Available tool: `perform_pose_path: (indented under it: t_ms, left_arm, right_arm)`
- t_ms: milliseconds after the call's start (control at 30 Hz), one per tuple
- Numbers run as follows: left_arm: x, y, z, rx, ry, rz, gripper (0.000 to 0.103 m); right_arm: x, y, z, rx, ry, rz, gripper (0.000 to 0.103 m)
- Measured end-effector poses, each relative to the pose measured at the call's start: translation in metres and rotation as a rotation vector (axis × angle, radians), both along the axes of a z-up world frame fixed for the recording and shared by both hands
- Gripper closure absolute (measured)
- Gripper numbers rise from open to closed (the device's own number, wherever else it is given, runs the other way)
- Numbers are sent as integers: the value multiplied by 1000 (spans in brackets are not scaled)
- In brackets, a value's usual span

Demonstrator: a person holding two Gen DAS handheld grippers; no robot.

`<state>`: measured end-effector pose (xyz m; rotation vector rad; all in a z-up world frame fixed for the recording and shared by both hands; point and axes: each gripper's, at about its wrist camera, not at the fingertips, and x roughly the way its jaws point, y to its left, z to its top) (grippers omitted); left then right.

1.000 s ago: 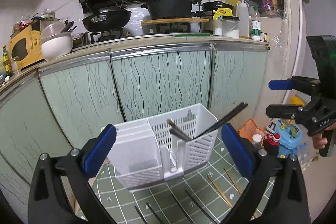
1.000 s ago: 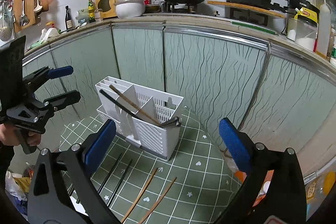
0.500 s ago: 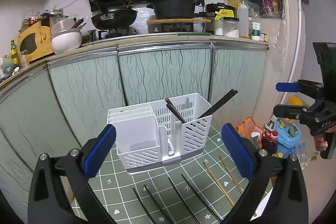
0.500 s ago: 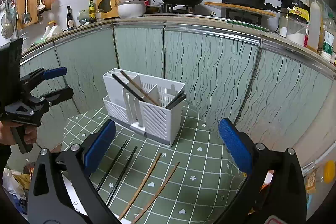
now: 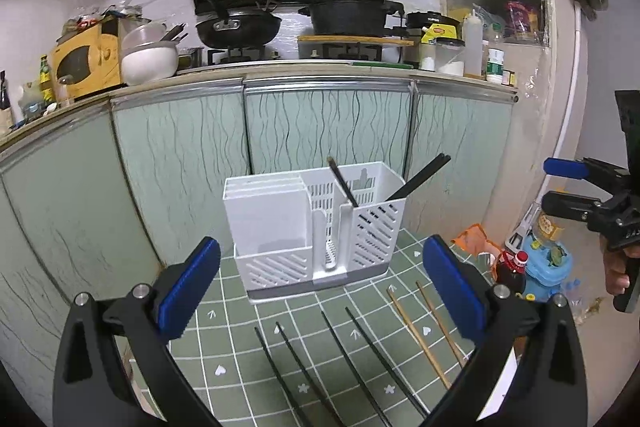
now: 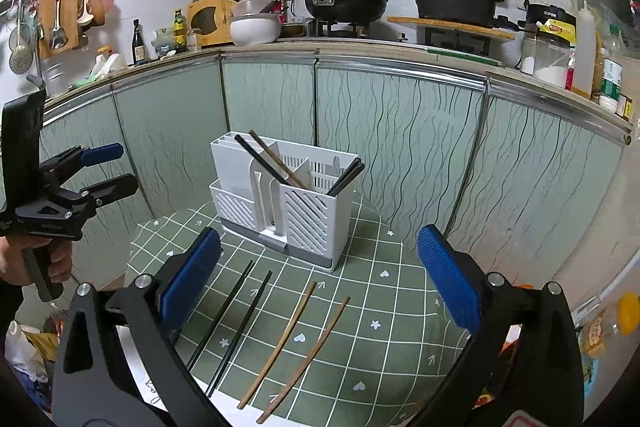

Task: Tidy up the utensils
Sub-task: 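Move both open grippers back over the remaining chopsticks on the mat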

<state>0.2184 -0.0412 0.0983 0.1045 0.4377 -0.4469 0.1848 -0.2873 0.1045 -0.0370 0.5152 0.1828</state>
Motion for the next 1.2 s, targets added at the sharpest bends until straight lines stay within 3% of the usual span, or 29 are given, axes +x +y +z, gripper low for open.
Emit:
perform_pose_path:
  t_ms: [567, 767, 1200]
  left_arm:
    - [-36, 20, -33, 8, 3, 5, 4]
    - [-51, 18, -46, 66, -41, -5, 4]
    - [-62, 23, -92, 86, 15, 37, 4]
  right_arm:
    - [-24, 8, -36, 23, 20, 19, 9]
    - [-28, 5, -52, 35, 36, 14, 9]
    - [-31, 9, -93, 6, 72, 4, 9]
